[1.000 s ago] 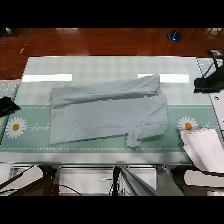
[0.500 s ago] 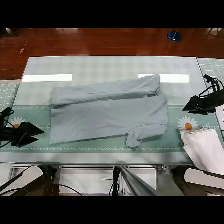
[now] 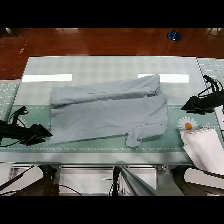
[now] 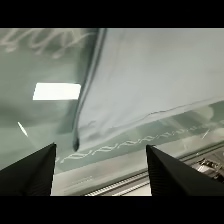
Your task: Fold the shirts.
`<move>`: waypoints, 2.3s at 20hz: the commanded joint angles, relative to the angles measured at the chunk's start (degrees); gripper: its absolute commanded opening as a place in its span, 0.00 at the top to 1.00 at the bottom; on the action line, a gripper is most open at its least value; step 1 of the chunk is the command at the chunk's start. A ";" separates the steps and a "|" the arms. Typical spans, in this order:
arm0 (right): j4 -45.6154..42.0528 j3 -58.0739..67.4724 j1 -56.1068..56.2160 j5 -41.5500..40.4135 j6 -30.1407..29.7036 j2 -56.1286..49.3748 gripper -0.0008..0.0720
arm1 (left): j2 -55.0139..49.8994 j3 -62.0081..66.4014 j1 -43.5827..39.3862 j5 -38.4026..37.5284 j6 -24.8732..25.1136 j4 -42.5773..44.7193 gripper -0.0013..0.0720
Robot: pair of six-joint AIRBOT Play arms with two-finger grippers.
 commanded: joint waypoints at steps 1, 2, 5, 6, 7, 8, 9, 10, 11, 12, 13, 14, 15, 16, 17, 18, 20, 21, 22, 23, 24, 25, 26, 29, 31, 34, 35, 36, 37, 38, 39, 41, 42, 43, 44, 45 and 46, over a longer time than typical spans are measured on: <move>0.15 -0.02 -0.02 0.04 -0.11 0.02 0.38 | -3.34 -0.07 -8.07 4.13 -1.57 -0.09 0.08; 0.15 -0.02 -0.02 0.04 -0.09 0.02 0.38 | -4.74 -0.07 -10.19 5.31 -2.25 -0.68 0.08; 0.13 -0.02 -0.02 0.57 -0.09 0.02 0.38 | -9.38 0.02 -15.87 7.41 -2.27 -5.25 0.21; 0.13 -0.02 -0.02 0.92 -0.09 0.02 0.38 | -10.60 0.07 -17.07 7.63 -2.27 -6.08 0.60; 0.13 -0.02 -0.02 1.49 -0.07 0.02 0.38 | -11.37 0.04 -17.68 7.58 -2.21 -6.25 0.95; 0.04 -0.02 -0.02 2.21 -0.09 0.07 0.38 | -11.45 0.04 -17.88 7.63 -2.01 -6.19 0.94; -0.26 -0.02 -0.02 2.82 -0.09 0.07 0.38 | -11.34 0.17 -17.66 7.54 -2.01 -6.01 0.94; -0.70 -0.15 -0.04 3.28 -0.07 0.07 0.38 | -11.34 0.35 -17.25 7.13 -1.99 -5.97 0.94; -1.49 -0.52 -0.04 3.45 0.13 0.07 0.38 | -11.32 0.50 -16.96 6.93 -1.99 -5.99 0.94; -2.38 -1.46 -0.04 3.58 0.66 0.07 0.38 | -11.32 0.66 -16.65 6.45 -1.38 -6.03 0.94; -2.89 -3.21 -0.09 4.13 0.79 0.07 0.38 | -11.32 0.76 -16.46 6.05 -0.90 -6.01 0.94; -2.69 -5.62 -0.09 4.76 0.74 0.07 0.35 | -11.32 0.81 -16.31 6.05 -0.87 -5.97 0.94; -1.09 -8.17 -0.09 5.05 -0.04 0.07 0.28 | -11.34 0.81 -16.33 6.05 -0.11 -6.01 0.94; 1.86 -10.97 -0.09 5.38 -1.73 0.07 0.28 | -11.34 0.81 -16.33 6.05 0.22 -6.01 0.94; 4.90 -13.35 -0.09 5.35 -2.99 0.07 0.24 | -11.34 0.81 -16.33 6.05 0.37 -6.01 0.94; 7.69 -15.65 -0.09 5.01 -3.85 0.07 0.22 | -11.34 0.81 -16.33 6.05 0.37 -6.01 0.94; 10.60 -18.67 -0.09 3.63 -3.82 0.07 0.22 | -11.34 0.81 -16.33 6.05 0.39 -6.01 0.94; 11.39 -19.67 -0.07 3.23 -3.82 0.07 0.22 | -11.34 0.81 -16.33 6.08 0.46 -6.01 0.94; 12.15 -20.44 -0.07 2.84 -3.85 0.07 0.22 | -11.34 0.81 -16.33 6.08 0.61 -6.01 0.94; 12.55 -21.00 0.11 2.34 -3.82 0.07 0.22 | -11.34 0.81 -16.33 6.08 0.61 -6.01 0.94; 12.44 -21.33 0.61 1.51 -3.80 0.07 0.22 | -11.34 0.81 -16.33 6.08 0.59 -6.01 0.94; 12.41 -21.51 1.40 0.72 -3.74 0.07 0.22 | -11.34 0.81 -16.33 6.08 0.61 -6.01 0.94; 12.00 -21.51 2.75 -0.33 -3.28 0.07 0.22 | -11.34 0.81 -16.33 6.05 0.61 -6.01 0.94; 11.30 -21.51 8.83 -4.76 -0.55 0.07 0.24 | -11.34 0.81 -16.33 6.05 0.61 -6.01 0.94; 10.29 -21.51 14.10 -9.29 2.78 0.07 0.55 | -11.34 0.83 -16.33 6.08 0.61 -6.01 0.94; 10.32 -21.46 18.56 -10.08 4.04 1.38 0.94 | -11.32 1.79 -16.33 5.73 0.59 -6.14 0.94; 10.32 -21.35 18.67 -9.84 4.02 3.41 0.94 | -11.28 3.13 -16.31 4.63 0.90 -6.84 0.94; 10.08 -21.03 18.38 -9.70 4.00 6.69 0.94 | -10.91 5.20 -16.31 2.51 2.25 -8.85 0.95; 10.19 -20.22 17.75 -9.62 4.00 10.34 0.94 | -9.97 7.56 -16.31 0.61 3.02 -11.47 0.95; 10.67 -18.73 17.11 -9.75 4.00 14.53 0.94 | -8.11 10.14 -16.33 -0.17 3.41 -14.84 0.95; 11.67 -16.81 16.76 -10.86 3.98 18.53 0.94 | -5.70 12.52 -16.33 0.28 3.41 -18.18 0.95; 14.67 -12.94 17.11 -14.88 4.35 23.63 0.95 | -1.11 15.91 -16.44 4.07 3.39 -23.12 0.95; 15.17 -10.73 18.01 -16.33 5.01 24.22 0.95 | 0.76 17.03 -16.46 6.47 3.39 -24.22 0.95; 15.02 -9.07 19.30 -17.94 5.40 23.85 0.95 | 1.68 17.70 -16.50 7.69 3.39 -24.46 0.95; 15.08 -7.98 20.63 -19.74 5.60 22.86 0.95 | 1.88 17.94 -16.48 7.76 3.39 -24.46 0.95; 15.08 -6.99 22.03 -22.14 5.97 21.18 0.95 | 1.51 17.88 -16.44 7.74 3.37 -24.41 0.95; 15.08 -6.12 23.02 -24.87 6.12 19.26 0.95 | 1.09 17.84 -16.44 8.09 3.37 -24.41 0.95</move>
